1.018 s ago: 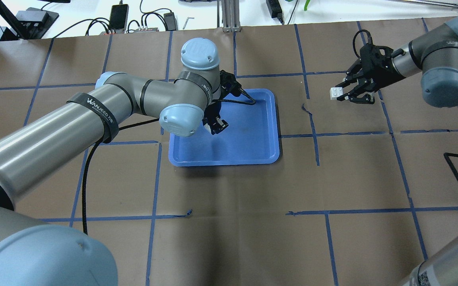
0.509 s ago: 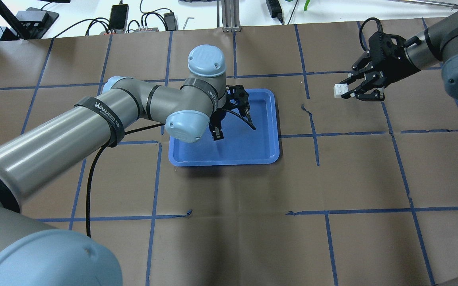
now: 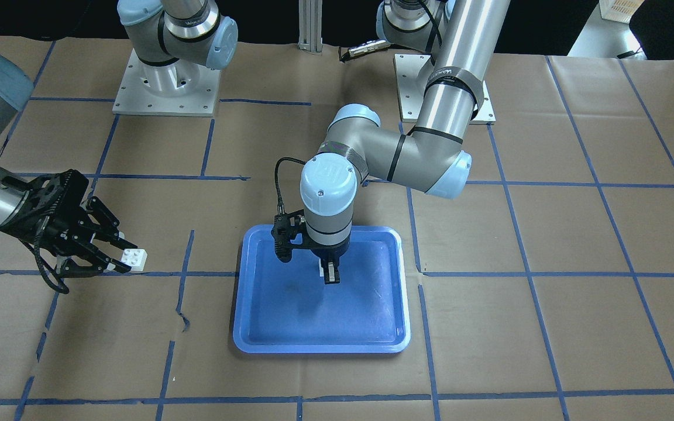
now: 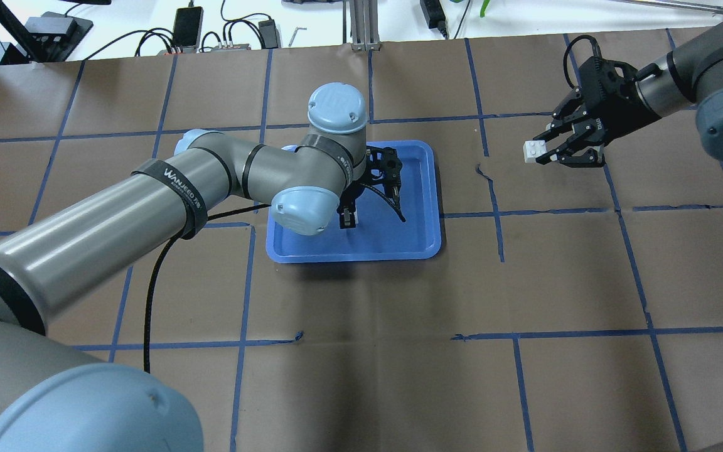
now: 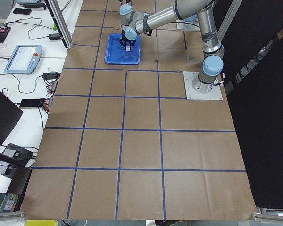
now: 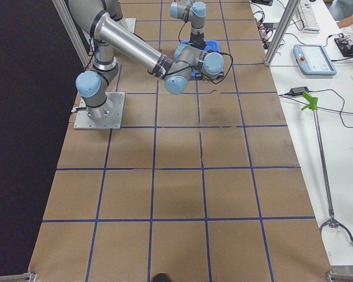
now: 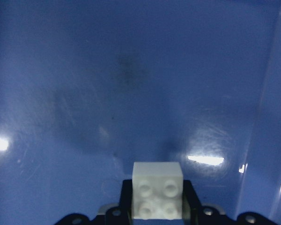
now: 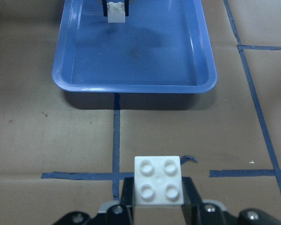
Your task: Assemble white blocks and place on blue tray
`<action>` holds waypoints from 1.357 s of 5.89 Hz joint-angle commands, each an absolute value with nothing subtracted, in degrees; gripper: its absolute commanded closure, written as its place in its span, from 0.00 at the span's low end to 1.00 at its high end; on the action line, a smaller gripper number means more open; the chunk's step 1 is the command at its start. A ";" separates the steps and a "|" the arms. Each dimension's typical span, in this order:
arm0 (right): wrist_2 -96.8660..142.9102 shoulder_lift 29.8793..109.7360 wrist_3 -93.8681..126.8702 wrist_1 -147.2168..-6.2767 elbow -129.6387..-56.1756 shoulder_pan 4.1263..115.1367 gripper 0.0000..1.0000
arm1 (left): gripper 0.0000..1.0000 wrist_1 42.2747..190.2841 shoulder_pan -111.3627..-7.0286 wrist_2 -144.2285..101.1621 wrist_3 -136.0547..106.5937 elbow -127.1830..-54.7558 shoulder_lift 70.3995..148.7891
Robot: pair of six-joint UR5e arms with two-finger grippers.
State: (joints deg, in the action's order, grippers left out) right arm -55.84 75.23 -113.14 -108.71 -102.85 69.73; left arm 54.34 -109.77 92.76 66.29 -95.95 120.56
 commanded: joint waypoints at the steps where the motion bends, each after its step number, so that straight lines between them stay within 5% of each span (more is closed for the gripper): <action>1: -53.20 75.23 -112.94 -109.33 -105.02 70.40 0.69 | 0.88 52.83 -109.51 92.99 66.53 -96.06 121.37; 3: -52.30 75.15 -113.20 -110.38 -106.86 71.36 0.69 | 0.77 51.33 -109.51 92.99 66.36 -96.50 122.25; 4: -52.21 75.06 -112.68 -113.26 -107.92 72.59 0.69 | 0.32 51.24 -109.51 92.90 66.36 -96.68 122.43; 5: -52.12 75.06 -112.68 -113.29 -108.10 72.68 0.69 | 0.13 51.24 -109.51 92.90 66.27 -96.59 122.43; 8: -51.07 75.06 -112.68 -113.29 -108.19 73.21 0.69 | 0.12 57.78 -108.12 93.08 66.27 -94.76 118.06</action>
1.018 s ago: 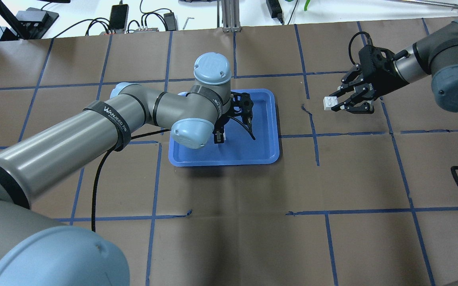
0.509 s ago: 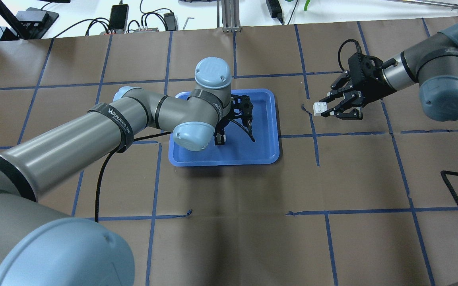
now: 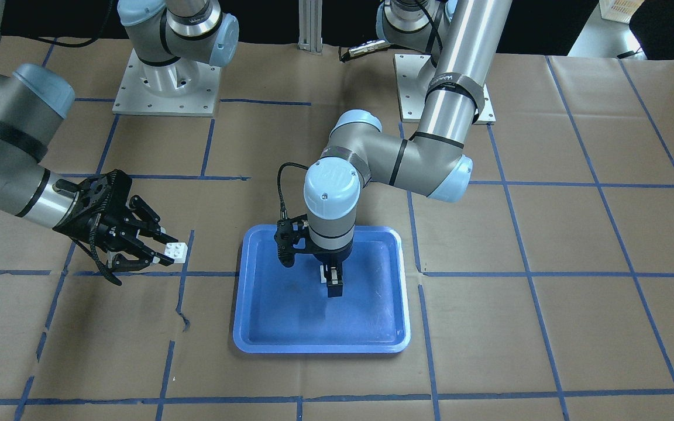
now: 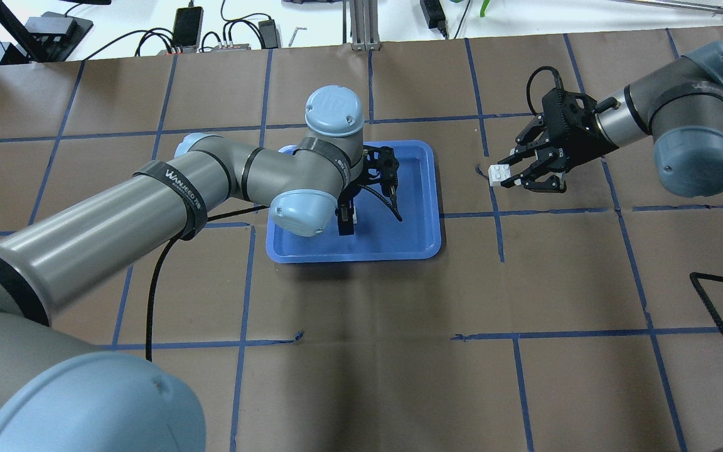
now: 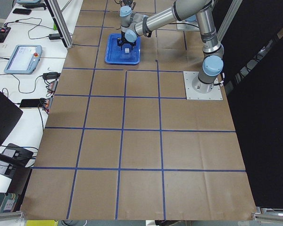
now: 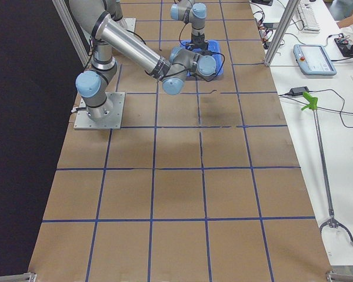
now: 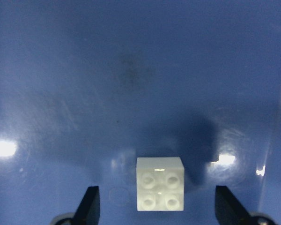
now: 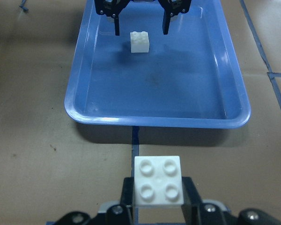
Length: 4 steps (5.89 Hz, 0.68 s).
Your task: Assemble white blocks and place on blue tray
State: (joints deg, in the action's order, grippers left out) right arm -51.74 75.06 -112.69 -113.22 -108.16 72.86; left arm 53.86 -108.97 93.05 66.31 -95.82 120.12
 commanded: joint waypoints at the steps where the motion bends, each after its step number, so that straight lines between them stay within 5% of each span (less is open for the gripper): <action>1: -50.02 75.06 -111.20 -113.64 -108.11 74.08 0.69 | 0.12 66.45 -105.06 92.73 66.18 -94.05 112.64; 4: -48.08 71.57 -97.99 -125.52 -108.02 81.70 0.69 | 0.12 85.83 -100.55 92.03 65.83 -90.98 99.87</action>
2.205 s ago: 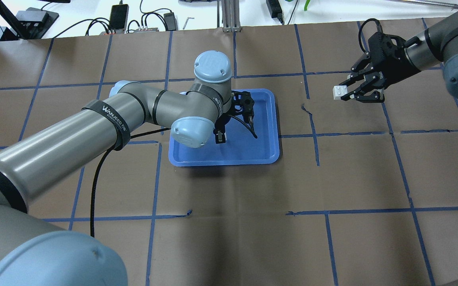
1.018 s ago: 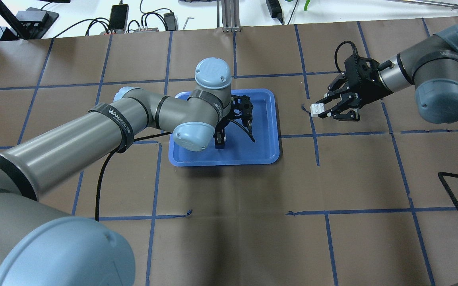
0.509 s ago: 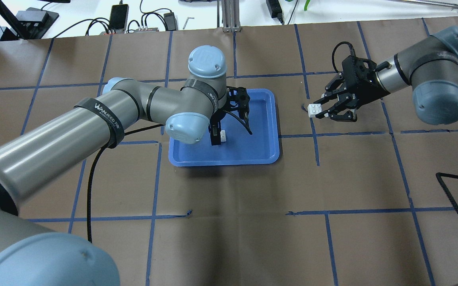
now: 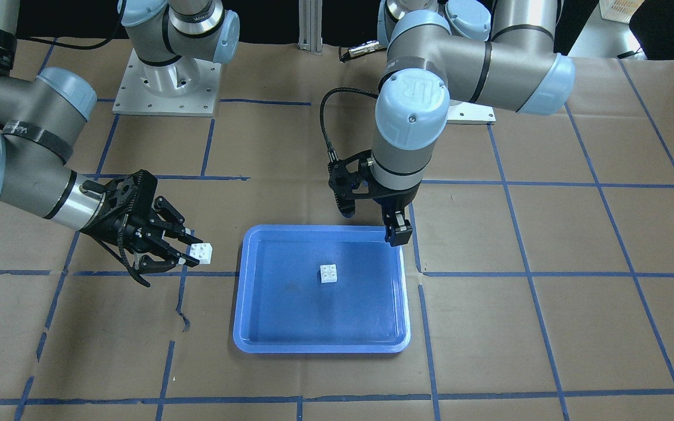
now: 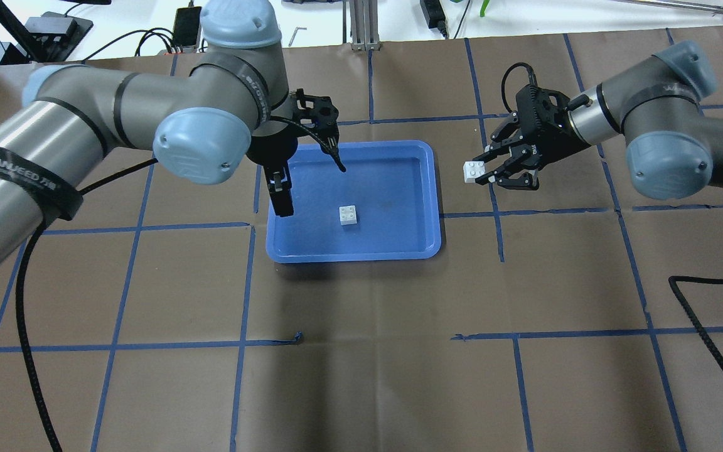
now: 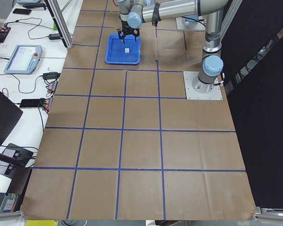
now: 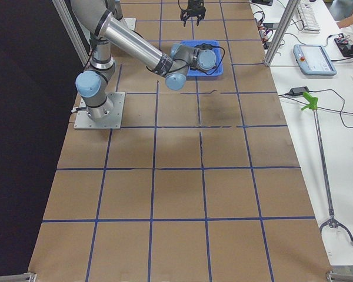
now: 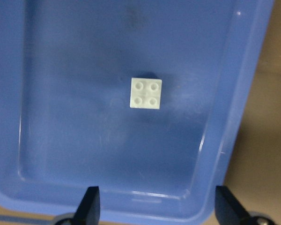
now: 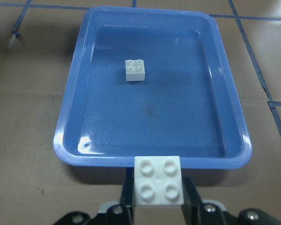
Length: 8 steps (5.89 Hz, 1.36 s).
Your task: Assemble white blocks and place on blue tray
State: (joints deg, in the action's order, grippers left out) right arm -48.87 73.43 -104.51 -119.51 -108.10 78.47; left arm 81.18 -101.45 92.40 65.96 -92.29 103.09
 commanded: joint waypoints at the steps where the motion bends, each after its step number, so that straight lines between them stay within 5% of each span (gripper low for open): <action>1: -48.16 69.19 -90.08 -133.25 -108.02 85.48 0.69 | 0.12 89.09 -98.89 89.24 63.31 -88.10 98.10; 3: -49.04 64.80 -81.15 -143.23 -108.11 90.85 0.69 | 0.09 94.57 -98.52 87.38 54.90 -85.08 96.43; 8: -52.90 57.40 -76.65 -151.61 -108.11 96.50 0.69 | 0.01 83.70 -98.35 87.71 8.18 -92.73 86.05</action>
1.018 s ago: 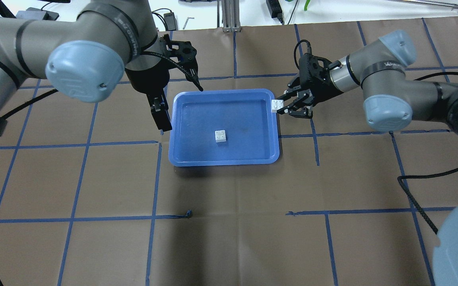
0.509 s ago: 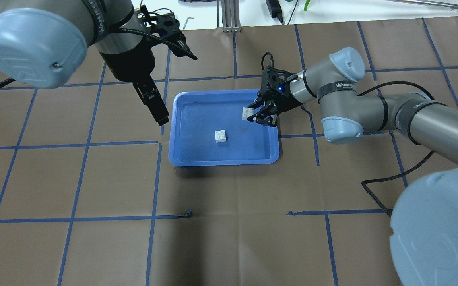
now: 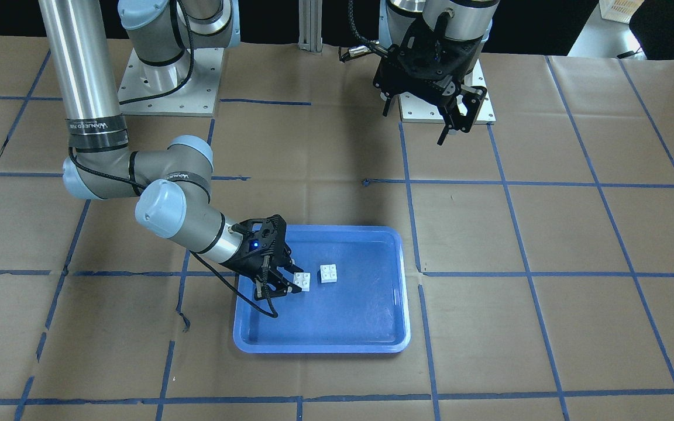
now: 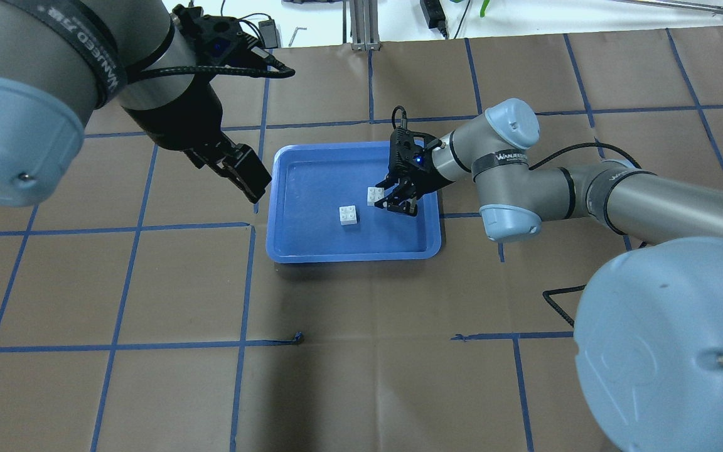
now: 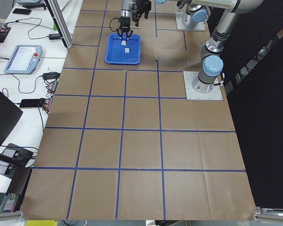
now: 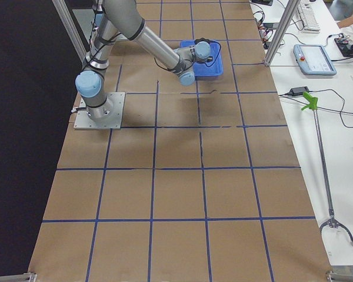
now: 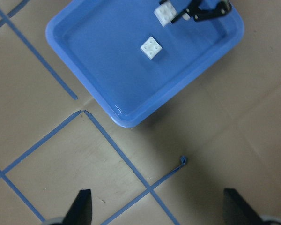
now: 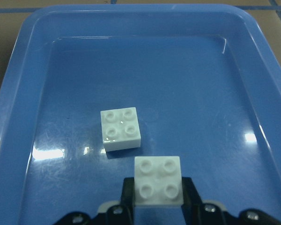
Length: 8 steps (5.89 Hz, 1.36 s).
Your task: Assemble white blocks and place on blue tray
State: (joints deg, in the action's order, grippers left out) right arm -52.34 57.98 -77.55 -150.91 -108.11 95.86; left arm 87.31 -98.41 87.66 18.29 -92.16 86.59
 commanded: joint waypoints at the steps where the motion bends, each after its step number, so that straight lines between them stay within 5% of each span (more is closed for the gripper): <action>1: -53.00 57.31 -76.55 -151.61 -108.11 96.59 0.69 | 0.01 78.89 -98.18 87.89 -0.35 -92.81 85.96; 8: -53.00 56.86 -74.27 -152.58 -108.98 98.17 0.69 | 0.00 88.86 -93.34 88.51 -6.33 -88.07 85.96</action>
State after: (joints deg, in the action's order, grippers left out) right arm -53.00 56.81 -74.41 -152.60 -108.59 98.15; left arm 88.91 -93.95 88.49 -6.52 -88.12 86.00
